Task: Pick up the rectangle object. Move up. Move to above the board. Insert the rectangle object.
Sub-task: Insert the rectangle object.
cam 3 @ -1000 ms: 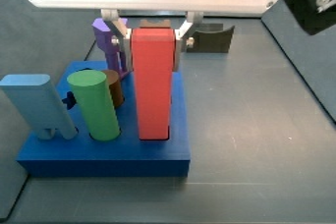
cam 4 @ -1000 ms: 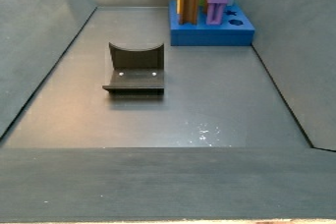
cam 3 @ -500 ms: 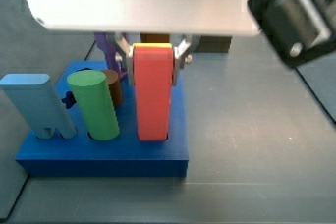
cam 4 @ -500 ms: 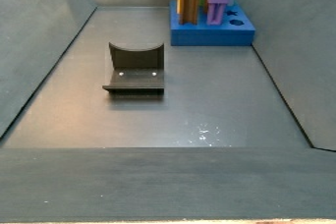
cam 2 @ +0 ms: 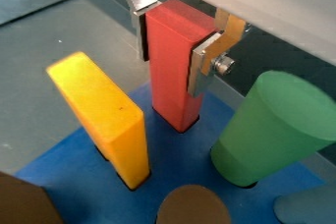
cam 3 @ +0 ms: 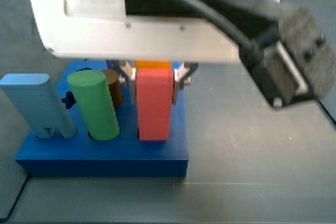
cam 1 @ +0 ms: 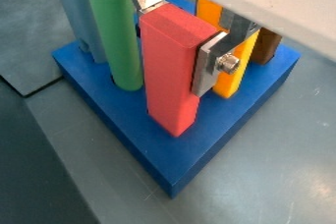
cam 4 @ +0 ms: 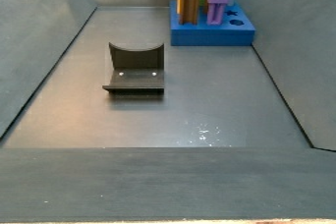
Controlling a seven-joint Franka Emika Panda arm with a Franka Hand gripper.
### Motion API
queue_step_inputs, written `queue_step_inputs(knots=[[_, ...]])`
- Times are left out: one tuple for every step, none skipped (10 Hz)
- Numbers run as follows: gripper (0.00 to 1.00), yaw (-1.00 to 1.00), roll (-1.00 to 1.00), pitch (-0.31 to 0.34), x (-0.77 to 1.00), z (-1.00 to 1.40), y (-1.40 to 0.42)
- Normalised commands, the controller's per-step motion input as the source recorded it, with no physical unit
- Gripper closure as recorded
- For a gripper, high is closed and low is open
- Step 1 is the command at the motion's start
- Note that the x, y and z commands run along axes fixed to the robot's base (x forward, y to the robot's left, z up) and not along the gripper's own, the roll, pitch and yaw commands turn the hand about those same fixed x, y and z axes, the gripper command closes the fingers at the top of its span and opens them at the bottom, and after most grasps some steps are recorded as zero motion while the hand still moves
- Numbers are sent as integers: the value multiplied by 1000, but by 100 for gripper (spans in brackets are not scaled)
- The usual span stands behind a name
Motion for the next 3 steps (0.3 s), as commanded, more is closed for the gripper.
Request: queue_step_inputs(knots=[[100,-11,43,0,0,-100,-114],[100,0,0,-10,-3,0,0],[100,0,0,0,0,0,0]])
